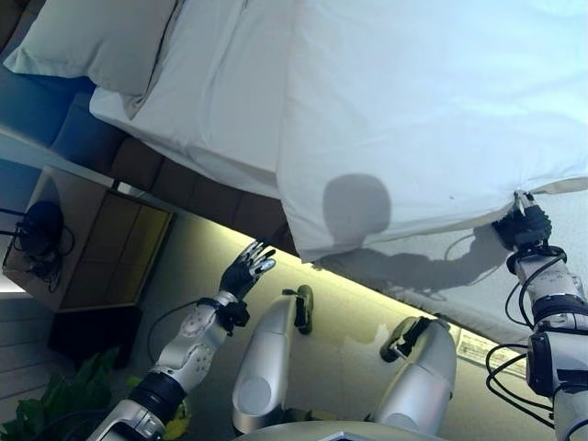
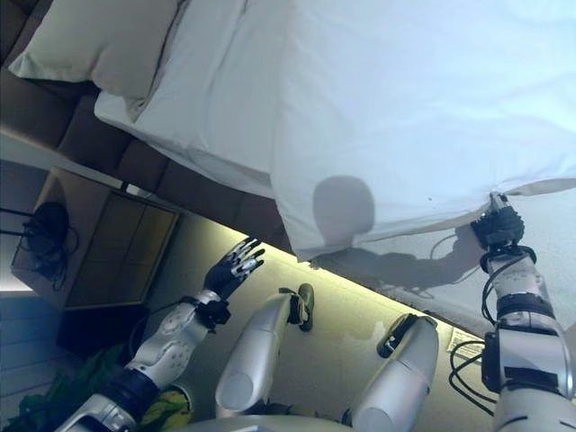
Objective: Make the bed neatly
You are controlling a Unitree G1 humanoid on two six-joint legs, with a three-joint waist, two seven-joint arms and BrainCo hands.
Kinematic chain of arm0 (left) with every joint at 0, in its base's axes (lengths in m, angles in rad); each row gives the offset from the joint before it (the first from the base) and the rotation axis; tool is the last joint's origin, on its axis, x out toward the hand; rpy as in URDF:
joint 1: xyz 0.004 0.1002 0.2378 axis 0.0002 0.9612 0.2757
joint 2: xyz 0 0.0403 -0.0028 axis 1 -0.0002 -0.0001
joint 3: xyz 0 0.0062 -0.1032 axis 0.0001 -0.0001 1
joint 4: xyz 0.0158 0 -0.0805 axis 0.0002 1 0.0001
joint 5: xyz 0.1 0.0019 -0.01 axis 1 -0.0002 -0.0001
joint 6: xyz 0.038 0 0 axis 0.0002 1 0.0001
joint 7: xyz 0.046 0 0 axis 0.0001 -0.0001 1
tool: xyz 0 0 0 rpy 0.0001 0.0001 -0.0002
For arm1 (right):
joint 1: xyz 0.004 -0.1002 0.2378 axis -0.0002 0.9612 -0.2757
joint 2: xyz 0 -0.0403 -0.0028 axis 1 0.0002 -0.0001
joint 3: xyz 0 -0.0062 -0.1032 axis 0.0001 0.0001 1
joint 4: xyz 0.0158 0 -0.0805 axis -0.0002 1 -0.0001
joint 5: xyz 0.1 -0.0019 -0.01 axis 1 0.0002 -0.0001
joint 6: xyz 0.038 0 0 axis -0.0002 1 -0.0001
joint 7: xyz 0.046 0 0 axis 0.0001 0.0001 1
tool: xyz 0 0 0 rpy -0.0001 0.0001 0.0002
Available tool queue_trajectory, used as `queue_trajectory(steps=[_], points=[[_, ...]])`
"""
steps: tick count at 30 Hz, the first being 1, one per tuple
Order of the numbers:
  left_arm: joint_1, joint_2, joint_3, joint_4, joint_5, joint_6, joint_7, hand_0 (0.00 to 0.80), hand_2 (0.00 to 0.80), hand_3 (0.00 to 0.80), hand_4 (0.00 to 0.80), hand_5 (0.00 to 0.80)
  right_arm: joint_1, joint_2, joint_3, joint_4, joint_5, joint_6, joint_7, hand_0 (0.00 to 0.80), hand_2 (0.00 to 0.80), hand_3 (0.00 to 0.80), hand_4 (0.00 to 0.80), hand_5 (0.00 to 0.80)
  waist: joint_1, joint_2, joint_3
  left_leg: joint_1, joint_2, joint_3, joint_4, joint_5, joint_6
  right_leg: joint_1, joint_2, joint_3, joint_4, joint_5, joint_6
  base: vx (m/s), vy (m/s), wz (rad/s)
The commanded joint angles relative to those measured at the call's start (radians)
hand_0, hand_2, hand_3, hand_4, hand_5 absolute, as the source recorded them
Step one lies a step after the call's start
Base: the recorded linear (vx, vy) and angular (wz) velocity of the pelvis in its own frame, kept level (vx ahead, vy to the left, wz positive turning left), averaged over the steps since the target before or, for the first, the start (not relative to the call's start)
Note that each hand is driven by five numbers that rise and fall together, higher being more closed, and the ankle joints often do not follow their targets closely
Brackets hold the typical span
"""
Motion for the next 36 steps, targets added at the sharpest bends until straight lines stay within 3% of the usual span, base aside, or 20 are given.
queue_trajectory(steps=[1,7,9,12,15,19,25,32,36], points=[[0.007,0.016,-0.004,-0.031,-0.016,-0.068,0.000,0.000,0.000,0.000,0.000,0.000,-0.021,-0.036,-0.008,0.027,-0.025,-0.018,0.056,0.800,0.800,0.800,0.800,0.800,0.028,0.000,-0.033,0.083,0.062,-0.049,-0.079,-0.006,0.007,-0.022,-0.004,0.073,-0.288,0.404,0.137,0.000,0.000,0.00],[0.024,0.032,0.020,-0.035,0.007,-0.051,0.032,0.000,0.000,0.000,0.000,0.000,0.042,0.033,0.023,-0.010,-0.103,-0.040,0.112,0.800,0.800,0.800,0.800,0.800,0.043,-0.033,-0.054,0.165,0.062,-0.052,-0.140,0.010,0.010,0.078,0.000,0.035,-0.355,0.420,0.139,0.054,-0.057,0.00],[0.029,0.036,0.026,-0.025,0.087,-0.058,0.083,0.000,0.000,0.000,0.000,0.000,0.065,0.078,0.050,-0.049,-0.152,-0.059,0.104,0.800,0.800,0.800,0.800,0.800,0.049,-0.047,-0.064,0.202,0.058,-0.056,-0.167,0.019,0.011,0.124,0.005,0.023,-0.393,0.430,0.141,0.088,-0.089,0.02],[0.023,0.048,0.034,-0.015,0.329,-0.055,0.245,0.000,0.000,0.000,0.000,0.000,0.091,0.153,0.107,-0.125,-0.178,-0.072,0.067,0.800,0.800,0.800,0.800,0.800,0.054,-0.066,-0.079,0.259,0.057,-0.060,-0.217,0.039,0.012,0.192,0.012,0.004,-0.456,0.451,0.144,0.078,-0.069,-0.03],[-0.003,0.112,0.016,-0.019,0.816,0.033,0.526,0.000,0.000,0.000,0.000,0.000,0.115,0.228,0.172,-0.229,-0.175,-0.024,-0.015,0.800,0.800,0.800,0.800,0.800,0.051,-0.085,-0.093,0.314,0.053,-0.050,-0.275,0.079,0.016,0.258,0.018,-0.018,-0.530,0.483,0.133,0.030,-0.064,-0.02],[-0.047,0.116,0.001,-0.025,0.908,0.137,0.557,0.000,0.000,0.000,0.000,0.000,0.142,0.320,0.285,-0.398,-0.159,-0.041,-0.125,0.800,0.800,0.800,0.800,0.800,0.047,-0.098,-0.101,0.377,0.049,-0.044,-0.318,0.088,0.020,0.329,0.023,-0.034,-0.584,0.494,0.133,0.099,-0.051,-0.07],[-0.126,0.026,-0.097,0.064,1.061,0.237,0.663,0.000,0.000,0.000,0.000,0.000,0.112,0.420,0.405,-0.586,-0.149,-0.053,-0.247,0.800,0.800,0.800,0.800,0.800,0.018,-0.105,-0.097,0.395,0.054,-0.037,-0.334,0.102,0.011,0.343,0.027,-0.033,-0.600,0.498,0.136,0.003,-0.015,-0.02],[-0.211,-0.050,-0.183,0.099,1.187,0.350,0.728,0.000,0.000,0.000,0.000,0.000,0.062,0.473,0.504,-0.700,-0.217,-0.024,-0.339,0.800,0.800,0.800,0.800,0.800,-0.002,-0.108,-0.079,0.381,0.067,-0.039,-0.340,0.126,-0.008,0.329,0.020,-0.029,-0.607,0.514,0.142,-0.040,-0.038,-0.02],[-0.261,-0.089,-0.221,0.071,1.176,0.413,0.746,0.000,0.000,0.000,0.000,0.000,0.020,0.472,0.515,-0.709,-0.208,-0.024,-0.382,0.800,0.800,0.800,0.800,0.800,-0.015,-0.096,-0.064,0.360,0.065,-0.044,-0.355,0.147,-0.017,0.305,0.019,-0.026,-0.616,0.525,0.141,-0.107,0.030,-0.07]])
